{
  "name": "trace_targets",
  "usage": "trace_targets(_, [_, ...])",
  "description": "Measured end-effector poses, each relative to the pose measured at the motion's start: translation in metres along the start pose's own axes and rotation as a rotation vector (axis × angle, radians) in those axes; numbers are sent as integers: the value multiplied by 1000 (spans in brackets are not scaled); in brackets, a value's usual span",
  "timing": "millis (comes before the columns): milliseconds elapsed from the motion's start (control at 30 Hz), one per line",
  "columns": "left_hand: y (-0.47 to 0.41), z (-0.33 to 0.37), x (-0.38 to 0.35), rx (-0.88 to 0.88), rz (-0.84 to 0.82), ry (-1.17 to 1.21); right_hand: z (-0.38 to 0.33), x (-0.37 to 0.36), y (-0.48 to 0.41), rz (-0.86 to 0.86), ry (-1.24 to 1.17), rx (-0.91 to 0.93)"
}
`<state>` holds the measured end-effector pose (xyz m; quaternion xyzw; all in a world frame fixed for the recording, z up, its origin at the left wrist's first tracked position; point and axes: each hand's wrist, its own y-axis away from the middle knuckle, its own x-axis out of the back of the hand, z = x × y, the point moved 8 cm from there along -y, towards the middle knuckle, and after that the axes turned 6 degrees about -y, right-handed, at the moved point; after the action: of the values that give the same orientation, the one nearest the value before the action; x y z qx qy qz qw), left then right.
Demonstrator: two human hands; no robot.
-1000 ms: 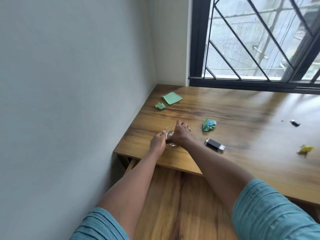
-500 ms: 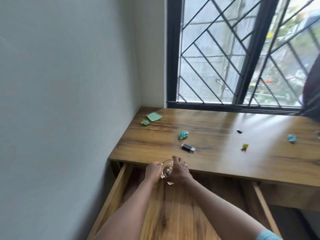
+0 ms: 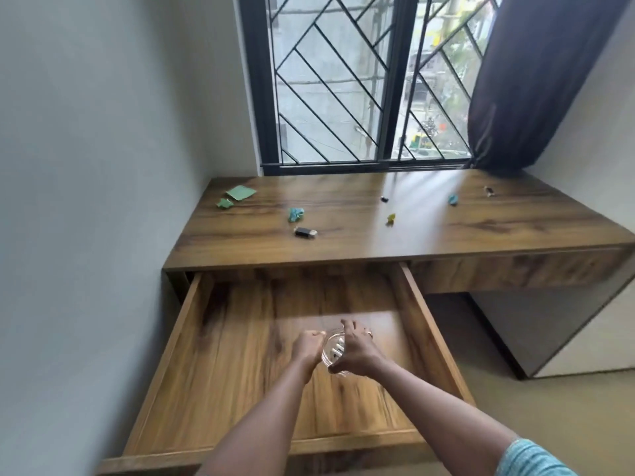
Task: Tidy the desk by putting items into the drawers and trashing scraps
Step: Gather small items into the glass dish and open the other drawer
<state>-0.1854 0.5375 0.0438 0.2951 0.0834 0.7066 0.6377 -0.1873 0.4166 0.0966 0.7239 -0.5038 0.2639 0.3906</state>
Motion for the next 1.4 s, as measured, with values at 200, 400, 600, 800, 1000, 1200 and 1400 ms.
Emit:
trace_targets(200, [24,-19,-62,27,-87,-3,55,-2,34,-9,33,-86])
trace_targets(400, [22,-38,-113,92,-143,-21,101,-1,47,-52,54,-164])
trace_targets(600, [36,-26,-133,93,-72,-168,135,-7,46,-110,38,-193])
trace_targets(800, [42,-23,-138,108,-58,-238,145,-10,37,-136,52,-178])
trace_targets(1000, [47,-19,-136,107,-18,-244,151,-14,30,-160,54,-171])
trace_targets(1200, [50,-19,-140,80,-27,-227,152,-15,29,-160,64,-159])
trace_targets(1400, [48,-11,-143,53,25,-245,149,-12,28,-227,220,-110])
